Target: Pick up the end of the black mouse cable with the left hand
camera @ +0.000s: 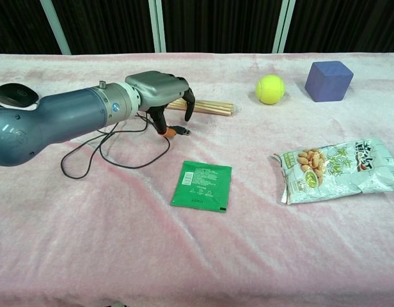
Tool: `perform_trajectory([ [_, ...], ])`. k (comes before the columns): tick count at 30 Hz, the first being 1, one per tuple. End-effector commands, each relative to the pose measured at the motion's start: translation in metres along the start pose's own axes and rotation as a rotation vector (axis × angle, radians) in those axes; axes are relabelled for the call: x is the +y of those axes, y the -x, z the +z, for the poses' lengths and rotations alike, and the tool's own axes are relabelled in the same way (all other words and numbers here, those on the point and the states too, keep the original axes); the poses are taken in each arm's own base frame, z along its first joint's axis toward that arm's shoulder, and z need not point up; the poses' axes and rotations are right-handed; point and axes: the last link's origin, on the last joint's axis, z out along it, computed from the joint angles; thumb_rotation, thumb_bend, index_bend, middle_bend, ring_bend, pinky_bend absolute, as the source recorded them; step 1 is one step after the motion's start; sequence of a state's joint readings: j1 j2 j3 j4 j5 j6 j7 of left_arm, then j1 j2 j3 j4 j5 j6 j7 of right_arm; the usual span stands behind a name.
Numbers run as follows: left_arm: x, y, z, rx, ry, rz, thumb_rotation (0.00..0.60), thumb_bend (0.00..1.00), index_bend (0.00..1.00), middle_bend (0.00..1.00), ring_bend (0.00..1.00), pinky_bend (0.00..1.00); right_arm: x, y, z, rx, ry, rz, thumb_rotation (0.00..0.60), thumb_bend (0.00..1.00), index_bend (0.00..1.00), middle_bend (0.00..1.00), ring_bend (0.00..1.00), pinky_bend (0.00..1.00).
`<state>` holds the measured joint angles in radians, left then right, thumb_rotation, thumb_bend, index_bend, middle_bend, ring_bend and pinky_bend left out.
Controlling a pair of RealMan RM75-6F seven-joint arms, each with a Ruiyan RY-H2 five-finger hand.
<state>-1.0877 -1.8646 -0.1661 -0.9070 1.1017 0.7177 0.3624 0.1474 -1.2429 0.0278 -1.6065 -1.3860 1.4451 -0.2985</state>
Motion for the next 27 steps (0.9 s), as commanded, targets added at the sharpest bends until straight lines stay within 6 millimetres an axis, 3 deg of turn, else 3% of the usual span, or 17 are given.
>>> perform_trajectory([
  [1, 0.0026, 0.0027, 0.0019, -0.002, 0.005, 0.018, 0.600, 0.30, 0.45, 0.22, 0.00, 0.06, 0.0005, -0.0005, 0.0000, 0.001, 0.001, 0.002, 0.600, 0.18, 0.00, 0.06, 0.23, 0.21],
  [27, 0.0044, 0.0076, 0.0107, -0.004, -0.025, 0.022, 0.600, 0.33, 0.52, 0.24, 0.00, 0.06, 0.0013, -0.0013, 0.0000, -0.002, -0.001, 0.009, 0.600, 0.18, 0.00, 0.06, 0.23, 0.21],
])
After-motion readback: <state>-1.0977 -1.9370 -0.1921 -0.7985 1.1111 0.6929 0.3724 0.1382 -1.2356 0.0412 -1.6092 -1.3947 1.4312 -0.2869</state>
